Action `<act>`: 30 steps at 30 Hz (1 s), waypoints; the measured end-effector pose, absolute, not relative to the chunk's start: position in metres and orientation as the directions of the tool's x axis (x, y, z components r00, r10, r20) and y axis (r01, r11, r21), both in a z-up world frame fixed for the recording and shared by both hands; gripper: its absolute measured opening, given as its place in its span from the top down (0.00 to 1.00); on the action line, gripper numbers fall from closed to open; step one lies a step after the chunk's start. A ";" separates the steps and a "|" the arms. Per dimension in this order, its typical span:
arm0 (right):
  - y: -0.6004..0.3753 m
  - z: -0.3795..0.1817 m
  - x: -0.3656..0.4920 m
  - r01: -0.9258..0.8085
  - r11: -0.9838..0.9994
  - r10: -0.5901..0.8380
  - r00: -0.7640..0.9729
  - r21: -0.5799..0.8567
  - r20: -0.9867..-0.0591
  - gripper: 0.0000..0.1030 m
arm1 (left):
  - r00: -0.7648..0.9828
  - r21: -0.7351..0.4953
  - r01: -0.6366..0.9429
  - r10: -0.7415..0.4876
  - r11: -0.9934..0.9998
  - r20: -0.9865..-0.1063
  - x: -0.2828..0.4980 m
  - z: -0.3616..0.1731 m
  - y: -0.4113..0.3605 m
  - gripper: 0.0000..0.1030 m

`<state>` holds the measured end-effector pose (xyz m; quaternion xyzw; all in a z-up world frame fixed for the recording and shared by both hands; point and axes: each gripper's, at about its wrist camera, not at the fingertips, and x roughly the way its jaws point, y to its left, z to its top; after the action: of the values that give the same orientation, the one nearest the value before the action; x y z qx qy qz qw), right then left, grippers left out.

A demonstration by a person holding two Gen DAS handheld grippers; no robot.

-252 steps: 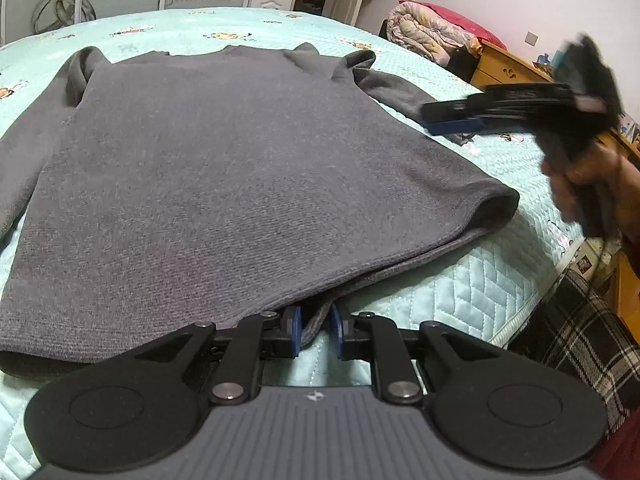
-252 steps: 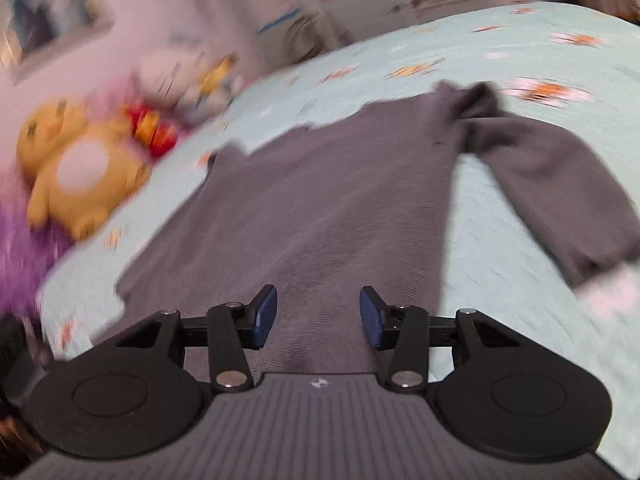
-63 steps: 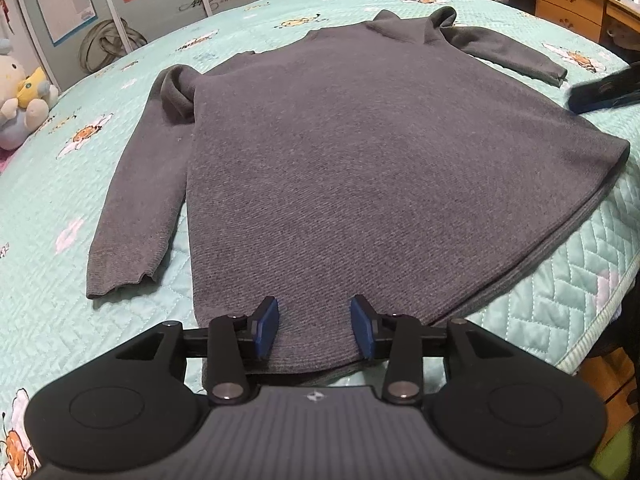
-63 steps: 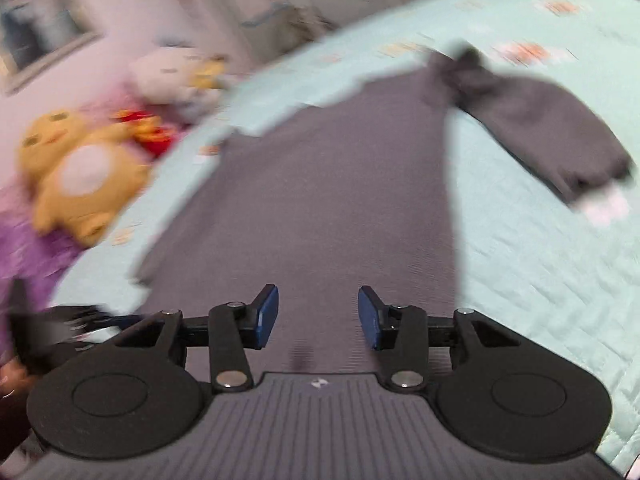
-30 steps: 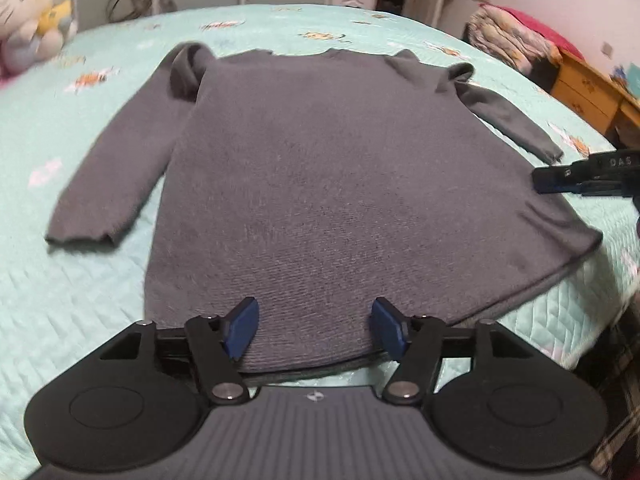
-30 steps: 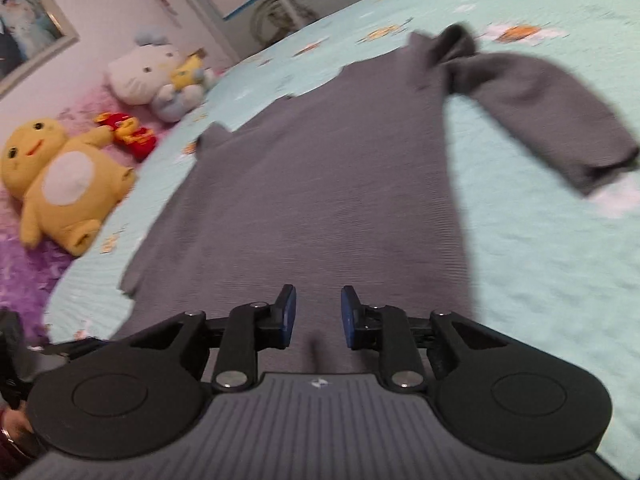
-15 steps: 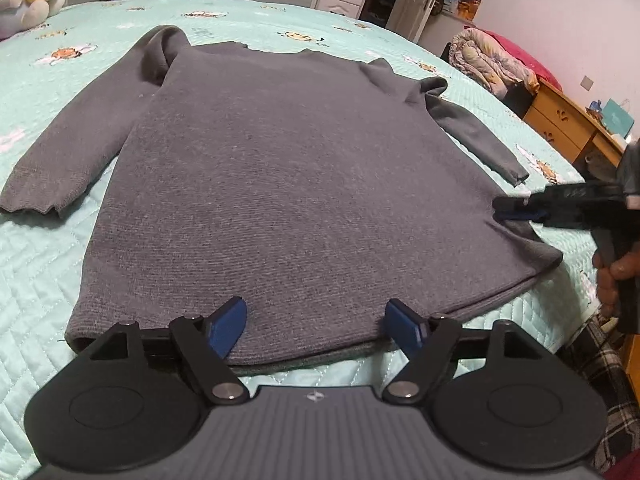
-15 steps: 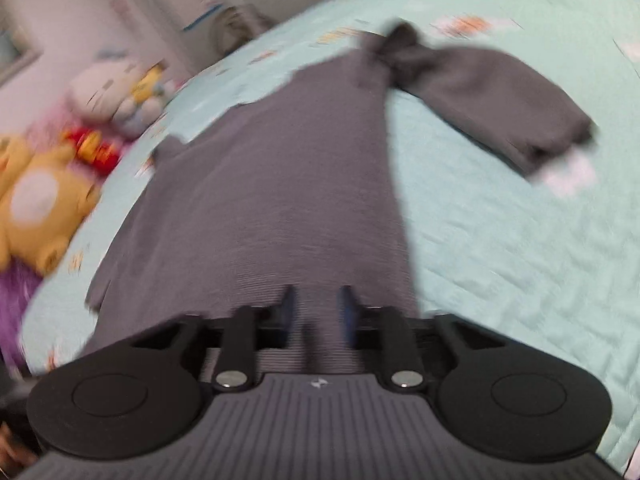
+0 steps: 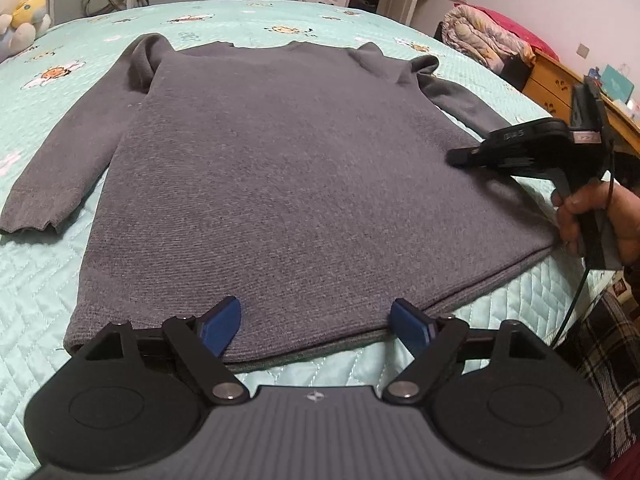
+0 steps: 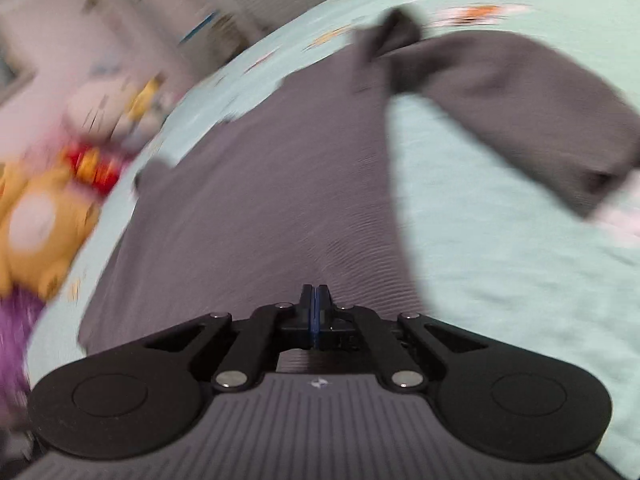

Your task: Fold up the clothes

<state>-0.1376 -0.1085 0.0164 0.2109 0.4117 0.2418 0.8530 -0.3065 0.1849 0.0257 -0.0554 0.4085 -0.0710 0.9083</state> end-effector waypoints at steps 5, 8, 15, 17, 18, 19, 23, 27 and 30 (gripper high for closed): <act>-0.117 0.032 -0.140 -0.187 0.813 0.541 0.593 0.552 -0.596 0.93 | 0.636 -0.153 0.105 -0.185 0.983 -0.749 -0.303 0.030 0.185 0.16; -0.082 0.048 -0.142 -0.330 0.776 0.620 0.553 0.537 -0.556 0.91 | 0.637 -0.221 0.077 -0.219 0.972 -0.739 -0.301 0.037 0.192 0.19; -0.021 0.025 -0.112 -0.456 0.606 0.792 0.277 0.651 -0.543 0.73 | 0.701 -0.350 0.020 -0.262 0.937 -0.663 -0.290 0.054 0.213 0.22; -0.039 0.006 -0.093 -0.372 0.613 0.790 0.277 0.698 -0.546 1.00 | 0.706 -0.387 -0.008 -0.269 0.922 -0.656 -0.284 0.052 0.222 0.22; -0.059 0.001 -0.089 -0.320 0.616 0.785 0.314 0.720 -0.533 1.00 | 0.709 -0.405 -0.022 -0.271 0.914 -0.651 -0.282 0.052 0.227 0.22; -0.079 0.001 -0.086 -0.270 0.632 0.764 0.371 0.726 -0.528 1.00 | 0.713 -0.422 -0.036 -0.273 0.906 -0.646 -0.281 0.051 0.231 0.22; -0.108 0.017 -0.080 -0.228 0.686 0.700 0.467 0.691 -0.541 1.00 | 0.732 -0.467 -0.050 -0.286 0.883 -0.619 -0.266 0.057 0.246 0.22; -0.066 0.034 -0.072 -0.409 0.617 0.787 0.309 0.672 -0.534 0.73 | 0.721 -0.487 -0.023 -0.323 0.873 -0.614 -0.233 0.059 0.251 0.22; -0.012 0.034 -0.070 -0.556 0.468 0.845 0.054 0.687 -0.532 0.70 | 0.712 -0.491 0.014 -0.354 0.871 -0.607 -0.204 0.059 0.254 0.22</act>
<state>-0.0698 -0.0117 0.0338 0.1507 0.4794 0.4932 0.7101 -0.2035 0.2539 0.0588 -0.2324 0.3656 -0.1029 0.8954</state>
